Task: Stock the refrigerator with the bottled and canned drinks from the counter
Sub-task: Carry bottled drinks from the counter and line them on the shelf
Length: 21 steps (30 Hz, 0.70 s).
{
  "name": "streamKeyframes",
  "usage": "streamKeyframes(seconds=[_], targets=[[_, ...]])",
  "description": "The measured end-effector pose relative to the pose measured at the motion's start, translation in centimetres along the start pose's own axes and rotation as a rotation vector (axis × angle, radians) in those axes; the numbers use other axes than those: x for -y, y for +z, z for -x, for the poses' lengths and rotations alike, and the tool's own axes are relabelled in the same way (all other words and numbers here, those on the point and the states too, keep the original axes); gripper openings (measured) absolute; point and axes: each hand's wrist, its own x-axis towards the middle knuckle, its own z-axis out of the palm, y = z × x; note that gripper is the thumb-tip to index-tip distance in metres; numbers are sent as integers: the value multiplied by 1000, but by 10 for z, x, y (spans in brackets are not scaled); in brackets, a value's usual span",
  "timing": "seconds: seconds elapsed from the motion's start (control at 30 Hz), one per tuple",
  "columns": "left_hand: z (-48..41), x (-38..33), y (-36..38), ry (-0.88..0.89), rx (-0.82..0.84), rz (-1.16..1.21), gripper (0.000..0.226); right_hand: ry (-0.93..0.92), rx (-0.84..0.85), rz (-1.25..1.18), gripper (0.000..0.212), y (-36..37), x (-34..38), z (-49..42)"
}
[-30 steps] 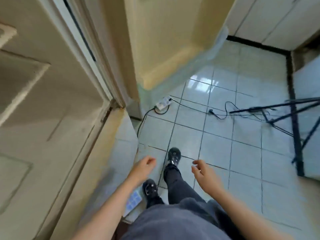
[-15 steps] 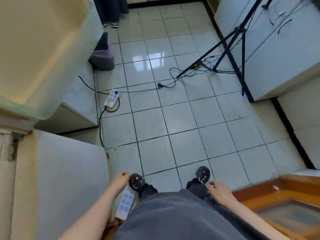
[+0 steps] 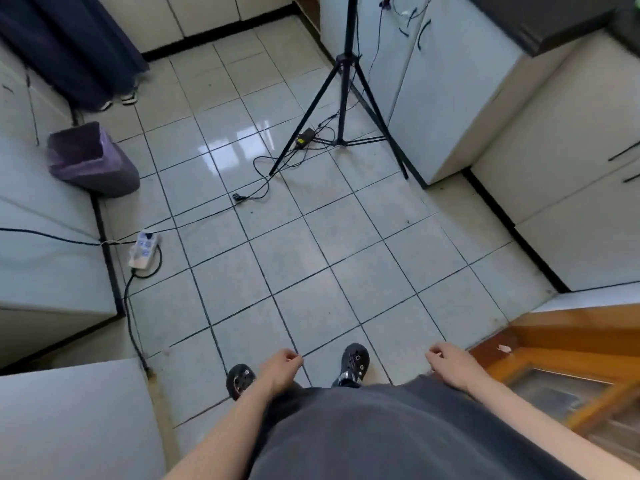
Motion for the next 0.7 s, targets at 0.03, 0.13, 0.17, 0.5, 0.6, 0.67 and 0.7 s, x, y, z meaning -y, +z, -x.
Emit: streamKeyframes(seconds=[0.03,0.13,0.17,0.5,0.6,0.67,0.7], targets=[[-2,-18,7,10,-4,-22,16,30,-18,-39,31,-11,-15,-2],[-6,-69,21,55,-4,-120,24,101,-58,-208,24,-34,-53,-11],[-9,-84,23,59,-7,-154,23,117,-68,-261,22,-39,-64,-15],[-104,-265,21,108,173,-708,20,482,-104,-828,29,-28,-145,-38],[-140,-351,30,204,250,-885,26,609,-78,-906,15,-55,-160,-49],[-160,-409,38,263,232,-919,29,677,-84,-954,16,-82,-161,-55],[-168,-438,42,299,212,-913,31,687,-106,-985,14,-99,-159,-59]])
